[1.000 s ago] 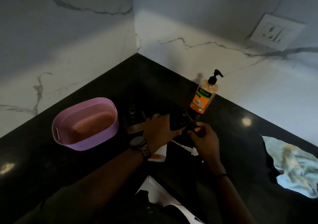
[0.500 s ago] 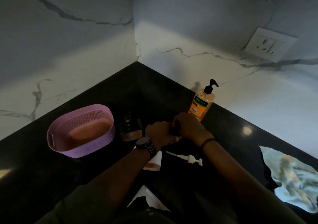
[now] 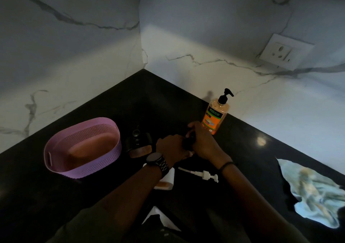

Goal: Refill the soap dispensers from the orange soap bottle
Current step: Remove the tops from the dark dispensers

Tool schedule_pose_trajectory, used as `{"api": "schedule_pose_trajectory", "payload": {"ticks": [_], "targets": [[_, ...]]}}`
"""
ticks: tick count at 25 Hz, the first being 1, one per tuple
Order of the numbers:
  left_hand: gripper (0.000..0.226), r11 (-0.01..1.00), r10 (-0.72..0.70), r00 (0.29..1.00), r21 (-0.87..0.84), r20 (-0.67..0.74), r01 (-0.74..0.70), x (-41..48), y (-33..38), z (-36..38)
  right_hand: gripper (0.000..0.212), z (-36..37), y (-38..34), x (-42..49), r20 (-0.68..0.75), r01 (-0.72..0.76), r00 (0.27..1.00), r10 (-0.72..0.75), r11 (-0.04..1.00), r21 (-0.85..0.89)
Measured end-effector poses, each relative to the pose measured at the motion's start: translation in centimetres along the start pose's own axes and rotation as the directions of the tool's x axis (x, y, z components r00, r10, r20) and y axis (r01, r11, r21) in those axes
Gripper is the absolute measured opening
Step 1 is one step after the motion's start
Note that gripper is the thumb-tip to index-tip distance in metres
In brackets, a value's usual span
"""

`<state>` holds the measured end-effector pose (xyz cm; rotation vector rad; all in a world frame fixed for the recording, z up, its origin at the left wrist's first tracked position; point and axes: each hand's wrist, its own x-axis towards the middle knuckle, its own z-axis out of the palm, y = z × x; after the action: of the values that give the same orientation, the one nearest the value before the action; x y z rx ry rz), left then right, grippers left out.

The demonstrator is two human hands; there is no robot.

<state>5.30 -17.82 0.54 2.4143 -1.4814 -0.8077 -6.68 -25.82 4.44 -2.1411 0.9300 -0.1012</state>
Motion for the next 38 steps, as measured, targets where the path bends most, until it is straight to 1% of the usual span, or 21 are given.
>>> {"api": "schedule_pose_trajectory", "payload": {"ticks": [4, 8, 11, 14, 15, 16, 17, 19, 20, 21, 22, 23, 25, 26, 28, 29, 31, 33, 35, 36, 38], "targets": [[0.033, 1.0, 0.025, 0.998, 0.015, -0.055, -0.025, 0.0, -0.1, 0.3, 0.068, 0.5, 0.4, -0.4, -0.126, -0.01, 0.992, 0.009, 1.0, 0.0], [0.046, 1.0, 0.015, 1.0, 0.004, -0.006, -0.015, 0.6, -0.6, 0.6, 0.059, -0.7, 0.2, -1.5, -0.31, 0.024, 0.951, 0.004, 0.996, 0.087], [0.056, 0.999, 0.031, 1.0, -0.019, -0.001, -0.031, 1.2, -1.0, 0.9, 0.062, -2.5, 0.8, -2.6, -0.392, 0.004, 0.918, 0.06, 0.987, 0.159], [0.057, 0.999, 0.017, 1.0, -0.031, 0.013, -0.017, 1.4, -1.0, 0.9, 0.054, -3.3, 2.4, -4.4, -0.452, -0.02, 0.875, 0.174, 0.945, 0.325], [0.057, 0.999, 0.012, 1.0, -0.043, 0.001, -0.012, 1.3, -1.0, 1.0, 0.049, -3.2, 3.5, -4.9, -0.46, -0.021, 0.856, 0.234, 0.907, 0.421], [0.056, 0.999, 0.007, 1.0, -0.053, -0.016, -0.008, 1.1, -1.0, 1.0, 0.046, -2.9, 4.6, -5.3, -0.445, -0.014, 0.842, 0.305, 0.837, 0.546], [0.053, 0.998, 0.006, 1.0, -0.06, -0.028, -0.008, 1.0, -0.9, 1.0, 0.044, -2.5, 6.0, -5.5, -0.405, 0.002, 0.832, 0.379, 0.728, 0.685], [0.045, 0.998, 0.009, 0.999, -0.057, -0.041, -0.012, 0.8, -0.9, 1.1, 0.039, -1.2, 9.4, -6.0, -0.268, 0.019, 0.826, 0.496, 0.45, 0.893], [0.044, 0.999, 0.01, 0.999, -0.045, -0.046, -0.012, 0.7, -0.8, 1.1, 0.029, -0.4, 11.0, -6.5, -0.197, 0.01, 0.821, 0.536, 0.332, 0.943], [0.047, 1.0, 0.012, 0.999, -0.028, -0.039, -0.013, 0.6, -0.7, 1.0, 0.015, 0.5, 12.4, -7.0, -0.14, -0.013, 0.811, 0.569, 0.256, 0.967], [0.055, 1.0, 0.012, 1.0, -0.003, -0.021, -0.012, 0.6, -0.6, 0.9, 0.004, 1.3, 13.2, -7.5, -0.102, -0.039, 0.798, 0.594, 0.22, 0.975], [0.068, 1.0, 0.008, 1.0, 0.026, 0.002, -0.008, 0.5, -0.5, 0.8, 0.008, 2.0, 13.5, -8.0, -0.088, -0.073, 0.777, 0.624, 0.227, 0.971], [0.095, 1.0, 0.002, 1.0, 0.03, 0.012, -0.002, -0.4, -0.2, 0.1, 0.01, 3.2, 13.7, -8.2, -0.134, -0.136, 0.748, 0.649, 0.349, 0.927], [0.098, 1.0, 0.008, 1.0, -0.005, -0.027, -0.008, -1.3, 0.1, -0.5, 0.018, 3.6, 13.3, -8.1, -0.175, -0.161, 0.739, 0.651, 0.424, 0.891], [0.089, 0.994, 0.025, 0.985, -0.098, -0.172, -0.042, -3.2, -0.1, -2.0, 0.039, 4.1, 12.1, -7.6, -0.216, -0.238, 0.765, 0.606, 0.578, 0.78], [0.084, 0.99, 0.031, 0.966, -0.128, -0.257, -0.065, -4.3, -0.5, -2.6, 0.044, 4.2, 11.6, -7.4, -0.209, -0.277, 0.791, 0.575, 0.641, 0.716], [0.078, 0.987, 0.023, 0.897, -0.132, -0.442, -0.09, -6.6, -2.6, -3.4, 0.05, 4.5, 11.1, -7.2, -0.166, -0.334, 0.831, 0.53, 0.716, 0.613], [0.076, 0.985, -0.031, 0.818, -0.157, -0.575, -0.072, -8.5, -5.3, -3.8, 0.051, 4.6, 10.6, -7.1, -0.215, -0.357, 0.847, 0.486, 0.82, 0.447], [0.08, 0.965, -0.157, 0.802, -0.263, -0.576, 0.0, -9.9, -8.1, -4.3, 0.045, 4.7, 9.4, -6.6, -0.313, -0.306, 0.877, 0.364, 0.926, 0.221], [0.085, 0.956, -0.208, 0.811, -0.289, -0.547, 0.051, -10.2, -9.4, -4.4, 0.04, 4.8, 7.8, -6.2, -0.342, -0.233, 0.897, 0.28, 0.957, 0.172], [0.092, 0.971, -0.218, 0.854, -0.196, -0.473, 0.139, -10.1, -11.6, -4.7, 0.035, 5.0, 3.0, -5.2, -0.31, -0.054, 0.946, 0.098, 0.987, 0.149]]}}
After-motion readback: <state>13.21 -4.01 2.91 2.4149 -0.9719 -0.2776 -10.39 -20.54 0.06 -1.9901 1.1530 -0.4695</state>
